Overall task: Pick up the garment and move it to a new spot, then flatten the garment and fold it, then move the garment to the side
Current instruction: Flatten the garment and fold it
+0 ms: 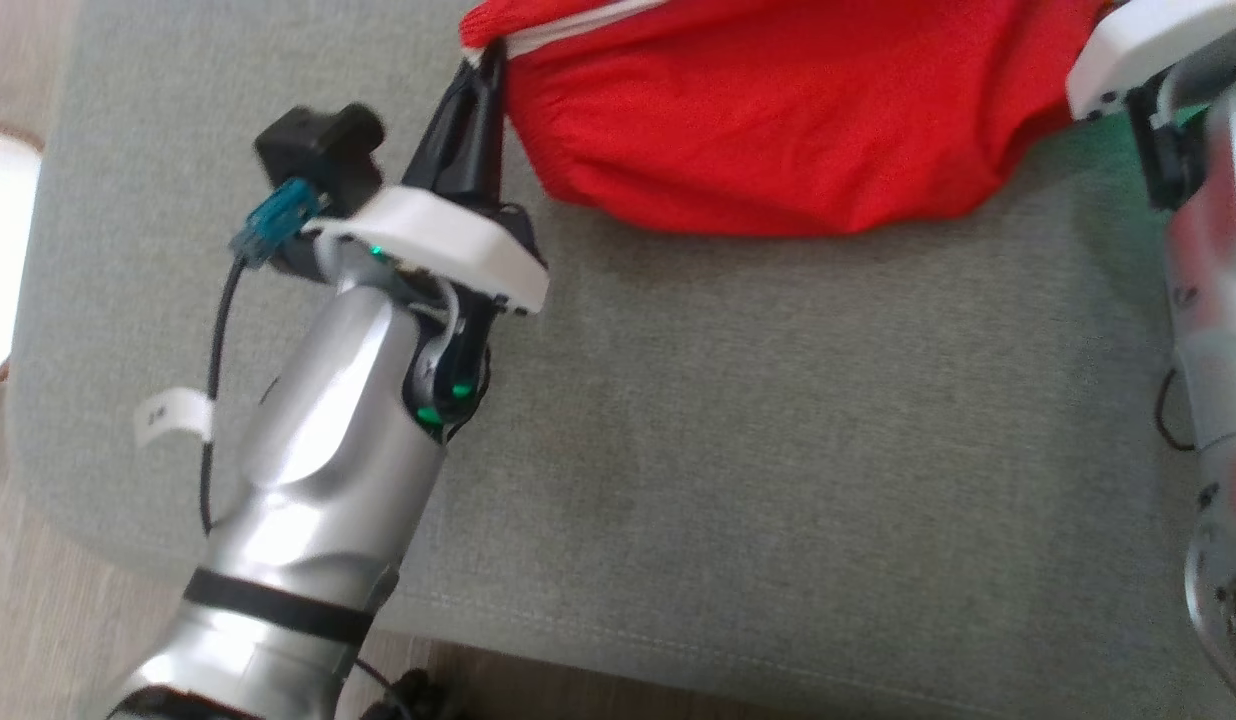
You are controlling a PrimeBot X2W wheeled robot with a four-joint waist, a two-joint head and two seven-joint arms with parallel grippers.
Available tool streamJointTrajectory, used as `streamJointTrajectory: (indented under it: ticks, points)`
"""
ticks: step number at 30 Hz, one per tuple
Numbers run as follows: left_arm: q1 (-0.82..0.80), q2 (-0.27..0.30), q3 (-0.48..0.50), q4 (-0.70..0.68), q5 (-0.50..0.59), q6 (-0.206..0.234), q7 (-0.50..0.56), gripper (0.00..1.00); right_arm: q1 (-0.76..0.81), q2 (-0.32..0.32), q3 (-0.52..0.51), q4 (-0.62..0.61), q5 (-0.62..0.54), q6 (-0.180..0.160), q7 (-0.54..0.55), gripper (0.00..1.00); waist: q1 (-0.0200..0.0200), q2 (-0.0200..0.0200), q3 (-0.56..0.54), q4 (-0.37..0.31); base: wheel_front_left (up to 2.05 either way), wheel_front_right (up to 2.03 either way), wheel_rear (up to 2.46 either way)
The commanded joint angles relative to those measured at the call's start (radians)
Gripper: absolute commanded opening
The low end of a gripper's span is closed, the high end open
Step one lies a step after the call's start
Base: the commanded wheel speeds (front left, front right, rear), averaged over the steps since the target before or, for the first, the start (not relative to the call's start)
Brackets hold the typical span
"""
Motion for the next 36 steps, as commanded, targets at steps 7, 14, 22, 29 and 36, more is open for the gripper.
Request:
streamJointTrajectory:
  ticks: [7, 14, 22, 29, 36]
  points:
    - [-0.101, 0.023, -0.044, 0.000, -0.066, 0.034, -0.006, 1.00, -0.094, 0.023, -0.085, 0.081, -0.125, 0.004, -0.014, 0.28, -0.0002, 0.0000, 0.065, 0.035, 0.00, 0.00, 0.00]
    - [-0.106, 0.023, -0.066, -0.034, -0.086, 0.056, -0.006, 1.00, -0.130, 0.049, -0.166, 0.125, -0.177, 0.004, -0.072, 1.00, -0.0002, 0.0000, 0.078, 0.032, 0.00, 0.00, 0.00]
    - [-0.008, 0.023, -0.024, -0.059, -0.034, 0.090, -0.006, 1.00, -0.108, 0.062, -0.190, 0.218, -0.172, 0.004, -0.080, 1.00, -0.0002, 0.0000, 0.055, 0.013, 0.00, 0.00, 0.00]
    - [0.077, 0.023, -0.006, -0.083, -0.007, 0.099, -0.006, 1.00, -0.077, 0.060, -0.141, 0.347, -0.134, 0.004, 0.013, 1.00, -0.0002, 0.0000, 0.022, 0.004, 0.00, 0.00, 0.00]
    - [0.121, 0.023, 0.014, -0.078, 0.022, 0.102, -0.006, 1.00, -0.047, 0.075, -0.074, 0.399, -0.067, 0.004, 0.128, 0.00, -0.0002, 0.0000, -0.016, -0.014, 0.00, 0.00, 0.00]
